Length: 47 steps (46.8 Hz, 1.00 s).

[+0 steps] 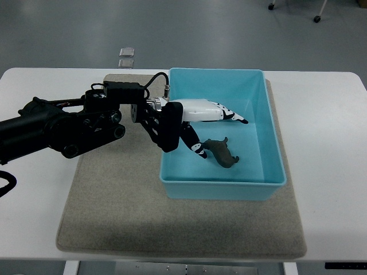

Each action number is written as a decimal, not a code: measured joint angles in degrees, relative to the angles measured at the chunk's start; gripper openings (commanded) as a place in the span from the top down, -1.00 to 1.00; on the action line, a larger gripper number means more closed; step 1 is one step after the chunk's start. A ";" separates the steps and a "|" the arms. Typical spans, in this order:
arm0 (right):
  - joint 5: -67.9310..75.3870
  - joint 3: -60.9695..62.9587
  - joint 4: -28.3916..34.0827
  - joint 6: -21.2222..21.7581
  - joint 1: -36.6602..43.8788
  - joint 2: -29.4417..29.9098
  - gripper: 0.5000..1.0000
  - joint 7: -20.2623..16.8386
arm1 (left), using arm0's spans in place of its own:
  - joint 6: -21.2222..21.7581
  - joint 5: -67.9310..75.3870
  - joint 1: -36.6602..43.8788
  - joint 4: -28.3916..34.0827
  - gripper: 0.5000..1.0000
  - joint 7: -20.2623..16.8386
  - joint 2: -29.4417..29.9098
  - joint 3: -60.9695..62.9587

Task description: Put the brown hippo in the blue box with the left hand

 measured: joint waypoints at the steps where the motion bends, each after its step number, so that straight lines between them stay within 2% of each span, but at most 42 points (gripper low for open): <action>1: 0.00 0.00 0.00 0.00 0.00 0.00 -0.74 0.00 | 0.01 -1.08 0.03 0.02 -0.97 0.02 0.05 -1.16; 24: 0.00 -0.01 0.00 0.00 0.00 0.00 -0.74 -0.04 | 0.79 -39.26 7.82 1.95 -0.98 0.06 3.76 -26.98; 40: 0.00 0.00 0.00 0.00 0.00 0.00 -0.74 -0.02 | 0.91 -49.49 9.28 17.09 -0.99 0.25 4.39 -28.51; 47: 0.00 0.00 0.00 0.00 0.00 0.00 -0.74 -0.02 | 0.17 -56.76 9.33 21.61 -0.99 0.25 4.39 -28.38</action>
